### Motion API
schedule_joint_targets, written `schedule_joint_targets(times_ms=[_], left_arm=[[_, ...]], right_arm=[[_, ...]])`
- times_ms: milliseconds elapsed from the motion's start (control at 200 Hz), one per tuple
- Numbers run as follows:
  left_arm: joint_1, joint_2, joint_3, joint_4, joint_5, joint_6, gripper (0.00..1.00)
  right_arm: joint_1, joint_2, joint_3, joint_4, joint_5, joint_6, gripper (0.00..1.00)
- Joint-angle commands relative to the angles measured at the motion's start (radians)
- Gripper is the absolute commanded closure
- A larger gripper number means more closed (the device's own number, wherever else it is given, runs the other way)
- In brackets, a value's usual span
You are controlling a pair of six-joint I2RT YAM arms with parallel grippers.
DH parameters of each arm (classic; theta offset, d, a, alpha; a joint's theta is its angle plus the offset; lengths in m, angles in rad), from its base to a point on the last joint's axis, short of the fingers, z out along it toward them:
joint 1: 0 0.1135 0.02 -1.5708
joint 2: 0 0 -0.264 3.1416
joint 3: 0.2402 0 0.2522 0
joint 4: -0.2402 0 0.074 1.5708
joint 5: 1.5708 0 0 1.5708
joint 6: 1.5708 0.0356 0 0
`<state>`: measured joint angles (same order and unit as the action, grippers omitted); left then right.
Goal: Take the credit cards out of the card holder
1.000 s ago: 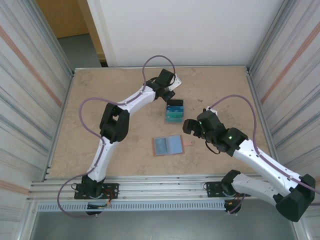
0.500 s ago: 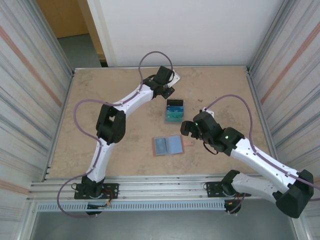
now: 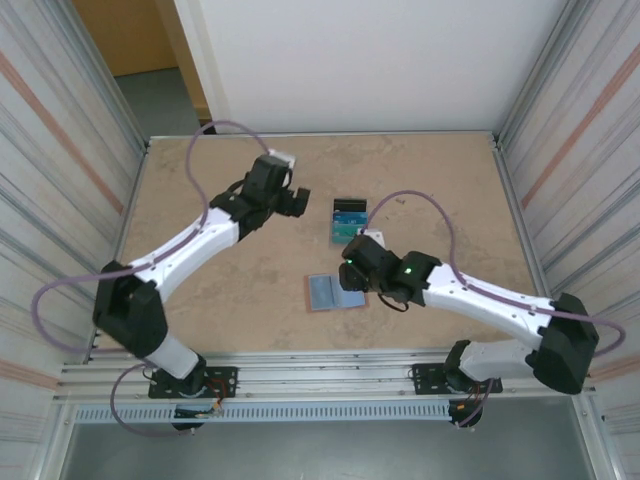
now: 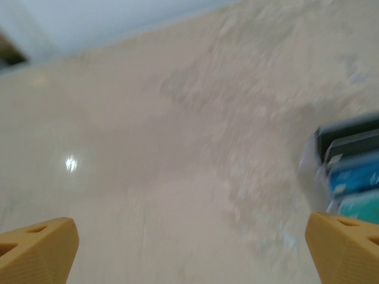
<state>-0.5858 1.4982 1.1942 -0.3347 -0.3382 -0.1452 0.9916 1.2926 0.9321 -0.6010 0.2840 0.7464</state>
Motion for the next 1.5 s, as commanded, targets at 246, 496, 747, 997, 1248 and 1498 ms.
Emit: schedule_joint_targets(times_ms=[246,496,747,997,1248,1498], left_arm=[[0.005,-0.370,-0.452,-0.108,-0.086,-0.419,0.01],[0.006,-0.530,-0.607,-0.108,-0.037,-0.478,0.01],[0.006,-0.534,-0.628,-0.119,-0.007,-0.495,0.01],[0.007,-0.504,-0.630,-0.103,0.018,-0.507,0.01],[0.006,-0.503,-0.624,-0.105,0.023,-0.502,0.01],[0.006,-0.505,-0.612,-0.106,0.031,-0.493,0.01]], right_arm=[[0.110,0.377,0.212,0.005,-0.114,-0.080,0.64],[0.099,0.501,0.280,-0.004,-0.142,-0.079,0.59],[0.078,0.550,0.273,0.012,-0.176,-0.067,0.51],[0.071,0.560,0.247,0.018,-0.173,-0.050,0.48],[0.061,0.566,0.231,0.033,-0.187,-0.046,0.57],[0.054,0.555,0.222,0.043,-0.201,-0.045,0.62]])
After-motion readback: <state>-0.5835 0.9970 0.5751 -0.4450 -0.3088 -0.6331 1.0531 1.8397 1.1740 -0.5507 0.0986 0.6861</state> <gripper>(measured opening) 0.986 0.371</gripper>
